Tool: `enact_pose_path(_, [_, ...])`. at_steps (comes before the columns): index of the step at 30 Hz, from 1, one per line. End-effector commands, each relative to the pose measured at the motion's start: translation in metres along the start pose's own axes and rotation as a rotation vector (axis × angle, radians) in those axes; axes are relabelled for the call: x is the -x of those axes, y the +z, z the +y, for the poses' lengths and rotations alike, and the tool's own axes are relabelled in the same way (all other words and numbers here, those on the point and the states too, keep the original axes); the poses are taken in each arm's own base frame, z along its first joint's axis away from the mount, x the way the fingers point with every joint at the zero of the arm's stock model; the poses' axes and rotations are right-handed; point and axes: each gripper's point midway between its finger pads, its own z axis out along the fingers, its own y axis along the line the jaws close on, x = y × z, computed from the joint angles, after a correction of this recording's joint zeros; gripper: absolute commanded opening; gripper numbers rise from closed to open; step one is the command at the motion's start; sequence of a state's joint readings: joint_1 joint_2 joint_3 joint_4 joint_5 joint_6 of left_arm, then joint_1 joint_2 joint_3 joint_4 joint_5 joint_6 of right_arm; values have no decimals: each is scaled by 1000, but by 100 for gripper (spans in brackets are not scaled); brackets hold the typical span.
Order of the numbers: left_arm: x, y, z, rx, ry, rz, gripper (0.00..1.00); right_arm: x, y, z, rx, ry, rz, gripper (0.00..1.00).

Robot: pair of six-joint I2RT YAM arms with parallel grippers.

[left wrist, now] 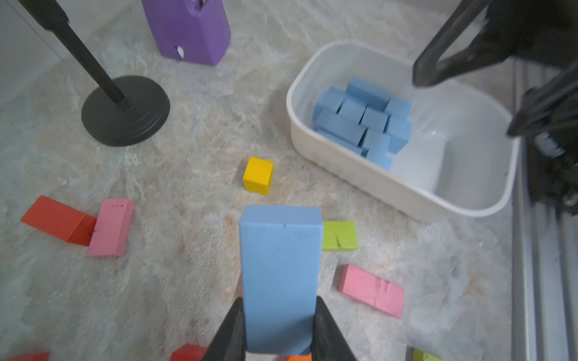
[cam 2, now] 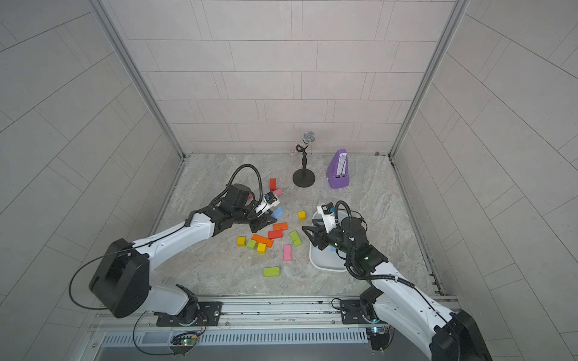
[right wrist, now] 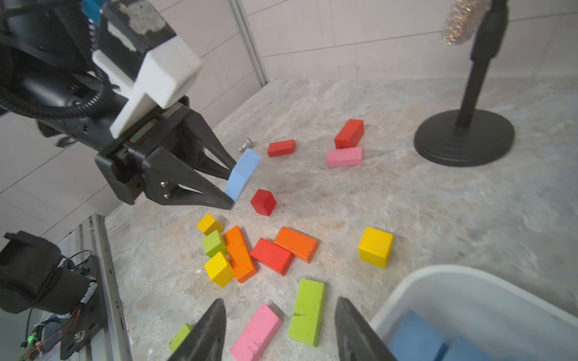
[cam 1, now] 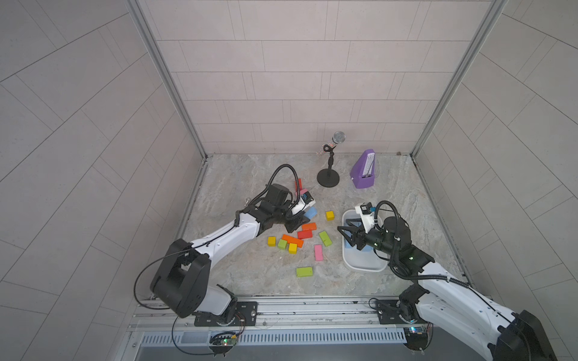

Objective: Pick out the blue building blocks
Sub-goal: Pick up the building block from the center of the board, then place the building block in the storage box.

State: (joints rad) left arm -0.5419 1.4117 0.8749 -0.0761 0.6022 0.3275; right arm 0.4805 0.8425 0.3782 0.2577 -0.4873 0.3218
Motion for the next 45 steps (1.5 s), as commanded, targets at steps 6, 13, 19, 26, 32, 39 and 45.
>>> enact_pose_path(6, [73,-49,-47,-259,-16,-600,26,56,4,55,271,-81,-164,62])
enact_pose_path(13, [70,-68,-74,-357,85,-690,26,63,2,96,421,-189,-161,64])
enact_pose_path(19, [70,-76,-85,-392,130,-712,26,65,-1,124,517,-282,-171,67])
enact_pose_path(26, [71,-82,-95,-422,173,-726,26,83,6,129,532,-280,-196,68])
enact_pose_path(32, [69,-82,-97,-431,181,-724,26,97,7,144,630,-275,-212,64])
enact_pose_path(39, [68,-80,-100,-449,176,-716,27,97,13,146,656,-273,-199,32])
enact_pose_path(45, [69,-77,-93,-416,142,-713,47,91,11,135,600,-282,-192,9])
